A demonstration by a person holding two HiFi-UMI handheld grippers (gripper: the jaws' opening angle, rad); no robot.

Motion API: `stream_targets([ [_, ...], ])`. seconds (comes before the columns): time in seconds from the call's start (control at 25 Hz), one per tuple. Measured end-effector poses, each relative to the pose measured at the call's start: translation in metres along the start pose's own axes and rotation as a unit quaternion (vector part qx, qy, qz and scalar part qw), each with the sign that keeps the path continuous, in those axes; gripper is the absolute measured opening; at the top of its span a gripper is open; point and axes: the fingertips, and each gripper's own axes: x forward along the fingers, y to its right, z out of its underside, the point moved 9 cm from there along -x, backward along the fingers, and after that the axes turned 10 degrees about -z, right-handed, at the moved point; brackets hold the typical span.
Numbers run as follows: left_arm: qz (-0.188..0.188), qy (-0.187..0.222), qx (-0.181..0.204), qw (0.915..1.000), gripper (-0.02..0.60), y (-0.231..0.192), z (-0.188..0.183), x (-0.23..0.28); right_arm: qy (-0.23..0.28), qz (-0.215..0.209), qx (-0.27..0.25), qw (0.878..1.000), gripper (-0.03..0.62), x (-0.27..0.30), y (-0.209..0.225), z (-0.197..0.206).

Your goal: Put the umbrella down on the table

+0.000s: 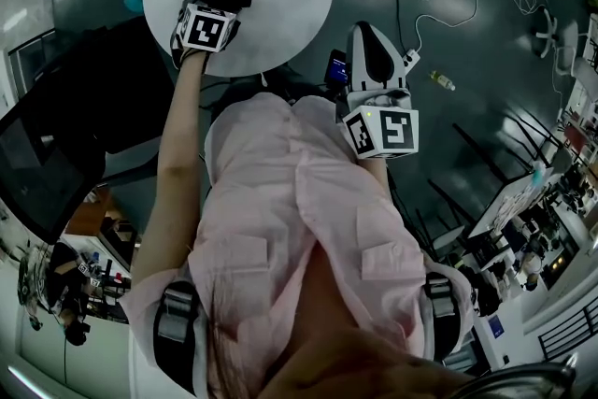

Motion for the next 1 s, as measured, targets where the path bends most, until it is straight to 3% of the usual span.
stream_targets([
  [0.32,-0.031,0.092,-0.024,0.9950,0.337,-0.008,-0.004,-0.037,0.003,-0.009,-0.002,1.000,0.037,0.005,-0.003,0.002],
  [0.44,-0.054,0.122,-0.036,0.9905,0.159,-0.011,-0.007,-0.055,0.001,-0.011,-0.005,1.000,0.037,0.006,-0.005,0.002],
  [0.64,-0.061,0.147,-0.049,0.9860,0.034,-0.015,-0.008,-0.066,0.001,-0.013,-0.007,1.000,0.037,0.006,-0.009,0.004],
  [0.84,-0.049,0.173,-0.062,0.9817,0.018,-0.010,-0.009,-0.081,0.003,-0.012,-0.007,1.000,0.037,0.003,-0.015,0.005],
  [1.0,-0.049,0.216,-0.074,0.9724,0.018,-0.008,-0.012,-0.100,0.007,-0.016,-0.011,1.000,0.035,0.002,-0.020,0.005],
])
